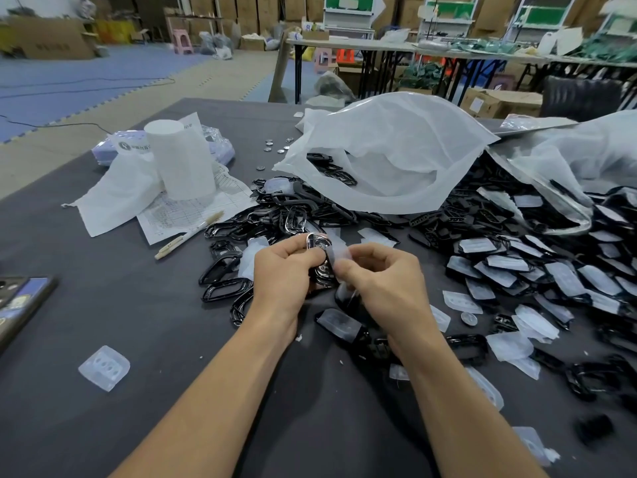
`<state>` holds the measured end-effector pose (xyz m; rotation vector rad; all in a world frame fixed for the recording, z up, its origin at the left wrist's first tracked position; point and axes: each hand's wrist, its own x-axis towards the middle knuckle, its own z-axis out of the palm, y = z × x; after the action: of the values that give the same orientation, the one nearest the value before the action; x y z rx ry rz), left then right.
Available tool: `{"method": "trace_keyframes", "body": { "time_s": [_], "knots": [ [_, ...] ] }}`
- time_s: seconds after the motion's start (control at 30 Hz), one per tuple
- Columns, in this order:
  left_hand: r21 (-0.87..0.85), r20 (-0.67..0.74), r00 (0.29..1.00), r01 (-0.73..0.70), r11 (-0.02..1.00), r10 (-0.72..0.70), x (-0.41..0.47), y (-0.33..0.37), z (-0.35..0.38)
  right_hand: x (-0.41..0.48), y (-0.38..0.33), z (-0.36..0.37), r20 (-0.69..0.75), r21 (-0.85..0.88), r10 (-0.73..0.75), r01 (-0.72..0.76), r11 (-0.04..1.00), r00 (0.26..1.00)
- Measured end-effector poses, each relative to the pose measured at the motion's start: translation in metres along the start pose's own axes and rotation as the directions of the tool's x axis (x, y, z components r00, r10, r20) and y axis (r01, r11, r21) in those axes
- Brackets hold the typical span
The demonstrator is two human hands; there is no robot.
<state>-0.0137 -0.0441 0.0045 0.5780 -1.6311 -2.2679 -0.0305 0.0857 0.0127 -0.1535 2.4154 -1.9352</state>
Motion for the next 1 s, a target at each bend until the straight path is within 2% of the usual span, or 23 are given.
{"method": "trace_keyframes", "body": {
  "time_s": [0.2, 0.3, 0.43, 0.6, 0.83, 1.0],
  "knots": [
    [0.111, 0.041, 0.996, -0.083, 0.990, 0.079, 0.001, -0.005, 0.000, 0.004, 0.004, -0.001, -0.053, 0.026, -0.018, 0.019, 0.999, 0.998],
    [0.177, 0.052, 0.993, -0.115, 0.977, 0.107, 0.002, -0.009, 0.000, 0.007, 0.005, -0.002, -0.111, 0.154, 0.030, -0.013, 0.988, 0.993],
    [0.218, 0.131, 0.984, -0.145, 0.965, 0.119, -0.001, -0.013, 0.002, 0.004, 0.005, 0.004, -0.037, 0.261, 0.050, -0.039, 0.964, 0.998],
    [0.140, 0.153, 0.986, -0.090, 0.986, 0.068, -0.004, -0.013, 0.004, 0.004, 0.010, 0.008, -0.162, 0.019, -0.013, 0.016, 1.000, 0.987],
    [-0.041, 0.213, 0.975, 0.075, 0.996, -0.065, -0.005, -0.006, 0.006, 0.004, 0.005, 0.006, -0.223, -0.041, -0.086, 0.079, 0.996, 0.971],
    [-0.126, 0.300, 0.949, 0.144, 0.982, -0.101, -0.005, -0.002, 0.005, 0.005, 0.004, 0.004, -0.236, -0.138, -0.116, 0.085, 0.987, 0.965]
  ]
}}
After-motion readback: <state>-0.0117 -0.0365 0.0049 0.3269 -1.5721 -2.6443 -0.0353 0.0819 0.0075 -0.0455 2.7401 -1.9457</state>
